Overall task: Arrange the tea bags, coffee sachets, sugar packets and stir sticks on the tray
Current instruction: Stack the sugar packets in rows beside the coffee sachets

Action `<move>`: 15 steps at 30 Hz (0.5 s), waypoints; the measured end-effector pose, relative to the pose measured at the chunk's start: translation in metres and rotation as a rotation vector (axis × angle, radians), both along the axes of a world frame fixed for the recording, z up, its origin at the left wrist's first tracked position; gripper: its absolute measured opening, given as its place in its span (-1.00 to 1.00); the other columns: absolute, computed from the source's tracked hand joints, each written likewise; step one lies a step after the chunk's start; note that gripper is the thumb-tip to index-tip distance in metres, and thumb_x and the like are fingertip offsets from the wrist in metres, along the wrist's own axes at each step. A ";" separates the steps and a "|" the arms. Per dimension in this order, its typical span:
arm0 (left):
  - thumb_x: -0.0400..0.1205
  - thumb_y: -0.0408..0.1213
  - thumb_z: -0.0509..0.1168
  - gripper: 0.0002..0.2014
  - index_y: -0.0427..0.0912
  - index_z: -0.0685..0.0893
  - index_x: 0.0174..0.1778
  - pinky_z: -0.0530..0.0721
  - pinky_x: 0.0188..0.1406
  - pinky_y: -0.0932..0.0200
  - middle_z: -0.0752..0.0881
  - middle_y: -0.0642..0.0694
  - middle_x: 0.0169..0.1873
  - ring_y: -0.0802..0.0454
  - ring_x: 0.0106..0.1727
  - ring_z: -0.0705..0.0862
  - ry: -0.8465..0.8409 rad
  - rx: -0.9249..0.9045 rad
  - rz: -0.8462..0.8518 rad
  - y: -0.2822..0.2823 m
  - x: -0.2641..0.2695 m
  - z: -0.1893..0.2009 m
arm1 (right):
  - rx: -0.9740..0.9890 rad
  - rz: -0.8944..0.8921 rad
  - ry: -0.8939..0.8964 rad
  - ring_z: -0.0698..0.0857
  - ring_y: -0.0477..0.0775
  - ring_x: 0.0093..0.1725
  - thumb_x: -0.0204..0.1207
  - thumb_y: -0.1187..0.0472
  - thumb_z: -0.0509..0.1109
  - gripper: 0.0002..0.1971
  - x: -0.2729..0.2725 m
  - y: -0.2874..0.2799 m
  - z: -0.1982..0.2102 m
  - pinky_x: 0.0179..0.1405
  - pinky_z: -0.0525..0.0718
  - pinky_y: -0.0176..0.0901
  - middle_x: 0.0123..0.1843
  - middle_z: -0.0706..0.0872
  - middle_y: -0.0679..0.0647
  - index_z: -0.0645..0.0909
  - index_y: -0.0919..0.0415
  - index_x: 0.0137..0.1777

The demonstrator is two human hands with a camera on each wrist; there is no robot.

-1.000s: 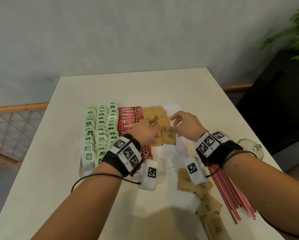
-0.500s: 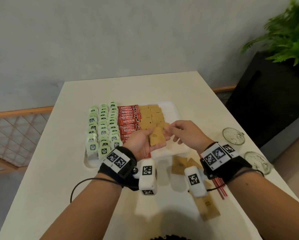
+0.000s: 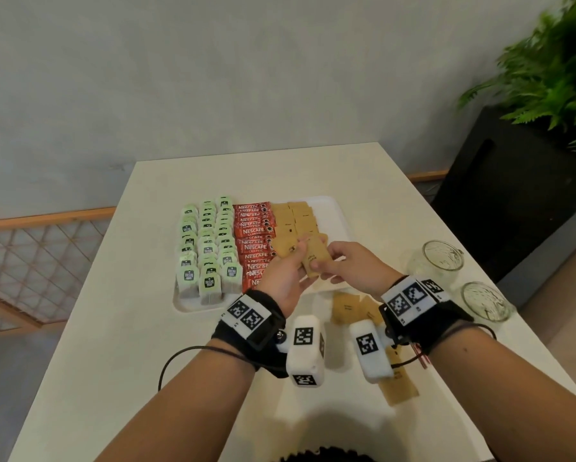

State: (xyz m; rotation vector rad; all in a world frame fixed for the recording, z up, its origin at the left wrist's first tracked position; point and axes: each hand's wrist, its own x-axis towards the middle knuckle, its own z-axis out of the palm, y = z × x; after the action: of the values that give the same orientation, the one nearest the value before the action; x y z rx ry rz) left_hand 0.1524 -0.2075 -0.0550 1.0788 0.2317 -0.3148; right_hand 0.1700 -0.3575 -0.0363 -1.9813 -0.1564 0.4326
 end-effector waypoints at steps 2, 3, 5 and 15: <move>0.78 -0.17 0.15 -0.73 -0.11 0.66 0.31 0.66 0.23 -0.02 0.77 -0.10 0.22 -0.03 0.25 0.72 -0.025 0.031 0.076 0.006 -0.002 0.001 | 0.055 0.026 -0.028 0.80 0.04 -0.03 0.53 0.26 0.47 -0.78 0.000 -0.003 0.003 0.07 0.78 0.01 0.06 0.76 0.16 0.45 0.24 -0.19; 0.78 -0.17 0.16 -0.77 -0.09 0.69 0.21 0.67 0.20 0.01 0.79 -0.07 0.16 0.00 0.23 0.73 -0.048 0.119 0.123 0.010 -0.002 0.002 | 0.058 0.045 -0.046 0.83 0.04 -0.04 0.55 0.31 0.43 -0.78 0.000 -0.004 0.006 0.03 0.80 0.02 0.07 0.77 0.19 0.40 0.24 -0.19; 0.78 -0.19 0.15 -0.80 0.01 0.70 0.05 0.66 0.20 0.03 0.82 0.00 0.05 0.03 0.19 0.74 -0.154 0.376 0.195 0.020 0.000 0.003 | 0.009 0.097 -0.064 0.85 0.05 -0.10 0.57 0.35 0.38 -0.76 0.000 -0.008 0.011 -0.10 0.79 -0.01 0.01 0.77 0.16 0.34 0.21 -0.19; 0.73 -0.09 0.24 -0.70 -0.14 0.65 0.30 0.62 -0.32 0.22 0.71 0.03 -0.10 0.16 -0.30 0.73 -0.494 1.004 -0.236 0.027 0.005 0.005 | -0.105 0.150 -0.148 0.70 -0.06 -0.37 0.50 0.27 0.52 -0.84 0.025 -0.010 0.012 -0.32 0.71 -0.21 -0.29 0.71 0.10 0.62 0.35 -0.06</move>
State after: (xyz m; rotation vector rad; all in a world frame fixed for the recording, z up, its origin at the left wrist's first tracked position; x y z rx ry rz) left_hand 0.1573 -0.1804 -0.0500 2.1418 -0.2213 -0.1169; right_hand 0.1954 -0.3674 -0.0247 -2.1138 -0.3849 0.3971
